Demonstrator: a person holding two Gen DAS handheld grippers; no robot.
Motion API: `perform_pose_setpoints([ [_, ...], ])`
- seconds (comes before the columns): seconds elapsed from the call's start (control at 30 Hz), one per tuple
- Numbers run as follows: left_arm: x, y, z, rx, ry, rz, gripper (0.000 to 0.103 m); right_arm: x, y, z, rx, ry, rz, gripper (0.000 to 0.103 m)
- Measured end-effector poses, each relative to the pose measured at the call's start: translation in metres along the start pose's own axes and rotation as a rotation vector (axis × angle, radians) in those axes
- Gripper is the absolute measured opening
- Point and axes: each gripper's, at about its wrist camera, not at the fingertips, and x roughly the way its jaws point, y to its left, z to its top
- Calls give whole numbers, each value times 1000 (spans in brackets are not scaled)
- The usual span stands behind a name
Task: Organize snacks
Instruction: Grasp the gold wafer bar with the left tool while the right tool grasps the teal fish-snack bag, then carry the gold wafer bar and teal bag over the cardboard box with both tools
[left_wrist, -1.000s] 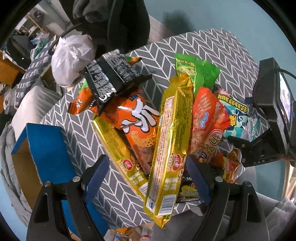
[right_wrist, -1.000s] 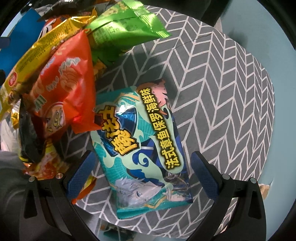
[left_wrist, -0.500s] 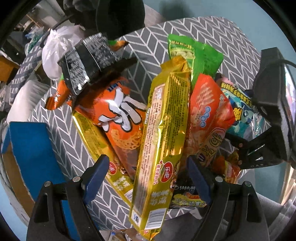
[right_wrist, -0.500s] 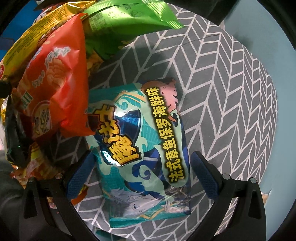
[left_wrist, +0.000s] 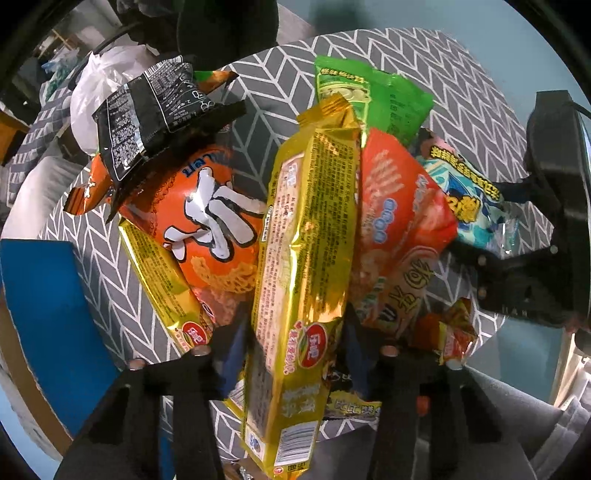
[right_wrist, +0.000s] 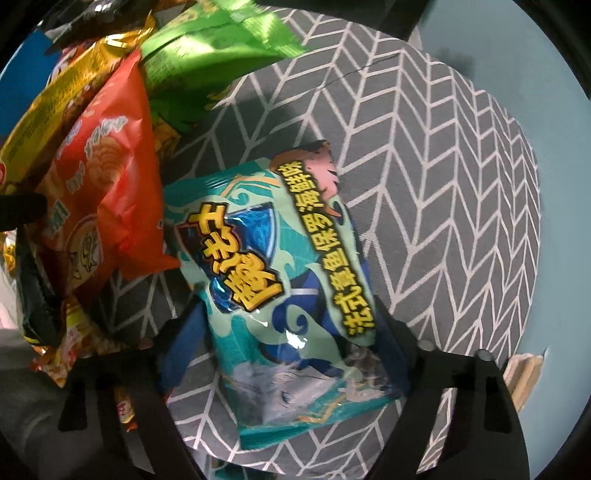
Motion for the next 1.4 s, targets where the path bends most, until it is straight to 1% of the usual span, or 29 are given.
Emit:
perform_pose_setpoints([
  [0.07, -3, -4, -4, 8, -18, 1, 38, -1, -4, -2, 24, -7, 6, 69],
  [0.17, -9, -8, -12, 9, -27, -2, 37, -2, -12, -2, 46, -17, 17, 65],
  [0.27, -15, -6, -19, 5, -39, -3, 37, -3, -17, -3, 65, -22, 26, 65],
  [0.3, -19, 0, -26, 4, -45, -2, 37, -7, -23, 0, 77, -23, 31, 65],
  [0.37, -23, 6, -30, 2, -58, -1, 37, -6, -29, -3, 100, -27, 35, 64],
  [0.47, -36, 10, -35, -3, -86, -8, 37, -34, -50, -7, 133, -33, 40, 64],
  [0.5, -41, 11, -36, -4, -93, -8, 37, -37, -53, -9, 142, -37, 39, 64],
  [0.7, -66, 17, -38, 0, -140, -17, 37, -58, -61, -14, 186, -66, 37, 64],
  [0.93, -79, 20, -37, 16, -184, -15, 37, -88, -63, -16, 231, -95, 23, 64],
  [1.07, -85, 26, -37, 4, -199, -23, 37, -108, -63, -17, 260, -114, 24, 64],
  [1.27, -97, 39, -40, -26, -220, -33, 37, -140, -65, -18, 271, -152, 25, 64],
  [1.4, -107, 50, -46, -52, -238, -30, 37, -163, -50, -16, 275, -176, 31, 64],
])
